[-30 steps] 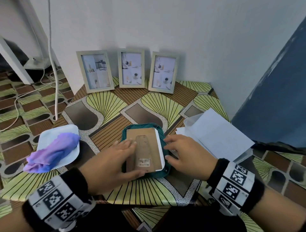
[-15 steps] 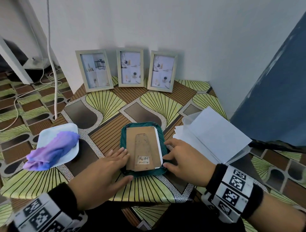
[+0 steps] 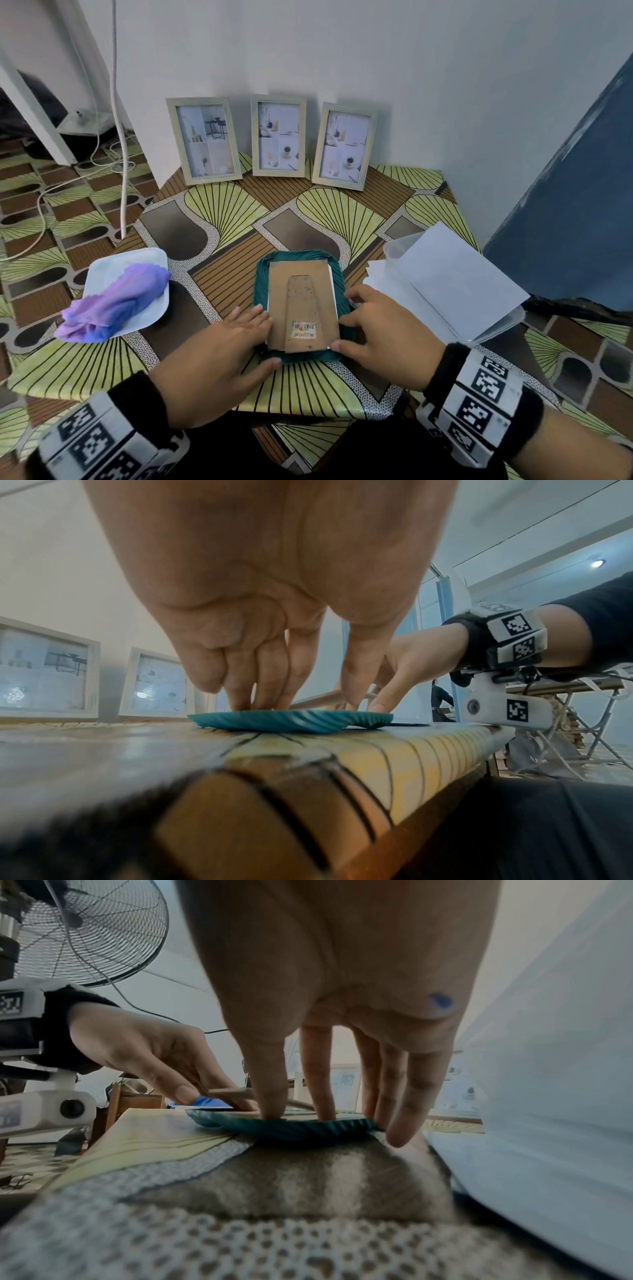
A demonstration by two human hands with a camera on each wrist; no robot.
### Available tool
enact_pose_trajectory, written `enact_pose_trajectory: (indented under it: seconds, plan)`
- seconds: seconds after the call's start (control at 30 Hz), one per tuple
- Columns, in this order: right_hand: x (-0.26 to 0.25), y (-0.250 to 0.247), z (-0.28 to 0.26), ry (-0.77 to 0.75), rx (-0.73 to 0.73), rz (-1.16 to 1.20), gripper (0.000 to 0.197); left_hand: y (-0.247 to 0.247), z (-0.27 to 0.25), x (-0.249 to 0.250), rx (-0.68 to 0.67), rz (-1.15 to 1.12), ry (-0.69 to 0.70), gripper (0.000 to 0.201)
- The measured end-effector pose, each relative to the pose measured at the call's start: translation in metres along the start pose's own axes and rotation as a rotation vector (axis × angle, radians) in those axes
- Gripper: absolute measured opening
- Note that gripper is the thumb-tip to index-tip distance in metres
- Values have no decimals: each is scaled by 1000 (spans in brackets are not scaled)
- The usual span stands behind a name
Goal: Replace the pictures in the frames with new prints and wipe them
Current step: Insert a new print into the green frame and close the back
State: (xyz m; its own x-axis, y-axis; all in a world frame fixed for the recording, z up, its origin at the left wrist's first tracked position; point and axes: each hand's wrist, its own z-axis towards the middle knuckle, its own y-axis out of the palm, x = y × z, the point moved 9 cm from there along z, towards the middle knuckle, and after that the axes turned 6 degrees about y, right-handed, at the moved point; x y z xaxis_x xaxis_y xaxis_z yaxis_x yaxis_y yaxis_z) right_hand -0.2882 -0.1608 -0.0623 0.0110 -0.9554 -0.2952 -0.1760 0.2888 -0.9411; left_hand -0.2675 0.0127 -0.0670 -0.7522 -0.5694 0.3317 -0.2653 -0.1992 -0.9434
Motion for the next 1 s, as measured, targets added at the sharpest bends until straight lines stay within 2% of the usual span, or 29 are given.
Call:
enact_pose_trajectory:
  seconds: [0.17,0.3,0.47,0.5,0.63,0.7,1.0]
  plan:
    - [-7,-1,3,-1,5,-79,36,2,2,4,13,-21,2,64]
    - [-5,-6,4,-9,7,-80,39,-24,1,4,140,-143,49,44]
    - [0,-37,28,32,218,69,31,-71,19,-28,362,-163,-77,33]
    - [2,-41,36,47,242,100,30,-75,29,-34,347,-149,-101,32]
    - [5,-45,71,92,265,157,28,-71,72,-61,95,32,-215,36]
    - [7,-42,84,113,246,161,26,-66,86,-68,30,71,-243,38]
    - [16,-34,113,172,113,157,36,-51,105,-89,-28,11,-242,36]
